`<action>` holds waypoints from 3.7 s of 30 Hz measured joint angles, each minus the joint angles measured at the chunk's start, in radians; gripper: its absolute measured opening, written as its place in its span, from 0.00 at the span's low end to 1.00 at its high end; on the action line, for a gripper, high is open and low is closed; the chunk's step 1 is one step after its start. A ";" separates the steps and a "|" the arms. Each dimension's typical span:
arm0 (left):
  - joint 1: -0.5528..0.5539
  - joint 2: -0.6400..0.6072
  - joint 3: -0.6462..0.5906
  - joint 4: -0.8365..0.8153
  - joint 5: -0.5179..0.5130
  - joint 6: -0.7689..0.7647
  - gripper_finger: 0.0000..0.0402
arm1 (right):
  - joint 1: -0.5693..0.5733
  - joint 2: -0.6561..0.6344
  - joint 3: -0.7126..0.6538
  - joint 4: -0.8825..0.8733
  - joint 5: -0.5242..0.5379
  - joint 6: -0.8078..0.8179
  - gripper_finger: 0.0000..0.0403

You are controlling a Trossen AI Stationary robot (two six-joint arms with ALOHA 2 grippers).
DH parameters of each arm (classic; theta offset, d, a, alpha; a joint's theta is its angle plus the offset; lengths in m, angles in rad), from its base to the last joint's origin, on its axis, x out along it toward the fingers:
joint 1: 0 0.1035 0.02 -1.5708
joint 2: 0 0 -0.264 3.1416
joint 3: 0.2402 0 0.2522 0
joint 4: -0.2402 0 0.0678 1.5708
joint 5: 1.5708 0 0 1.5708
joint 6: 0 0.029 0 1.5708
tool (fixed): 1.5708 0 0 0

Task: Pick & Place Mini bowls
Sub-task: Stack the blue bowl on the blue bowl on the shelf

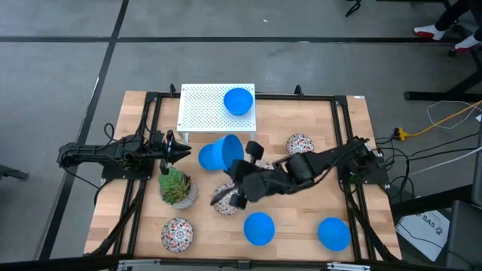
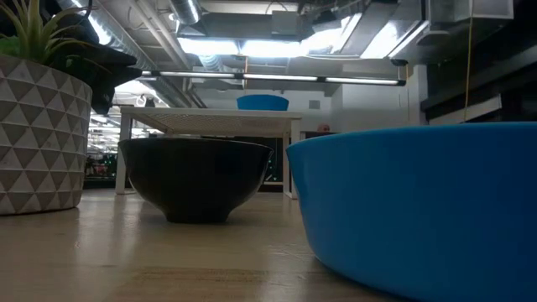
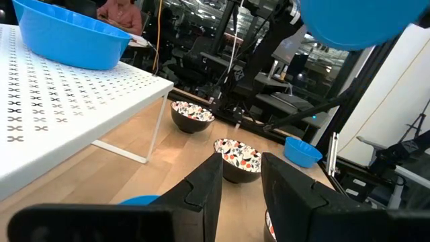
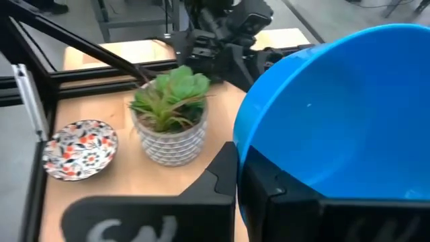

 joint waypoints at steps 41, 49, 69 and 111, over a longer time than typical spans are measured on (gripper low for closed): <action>0.000 0.000 0.000 0.000 0.000 0.000 0.25 | -0.541 -0.046 0.001 -0.059 -0.346 -0.681 0.02; 0.000 0.000 0.000 0.000 0.000 0.000 0.25 | -0.657 -0.046 0.001 -0.071 -0.503 -0.774 0.02; 0.000 0.000 0.000 0.000 0.000 0.000 0.25 | -0.732 -0.026 -0.033 -0.198 -0.640 -0.961 0.02; 0.000 0.000 0.000 0.000 0.000 0.000 0.25 | -0.781 -0.026 -0.214 -0.111 -0.550 -1.076 0.16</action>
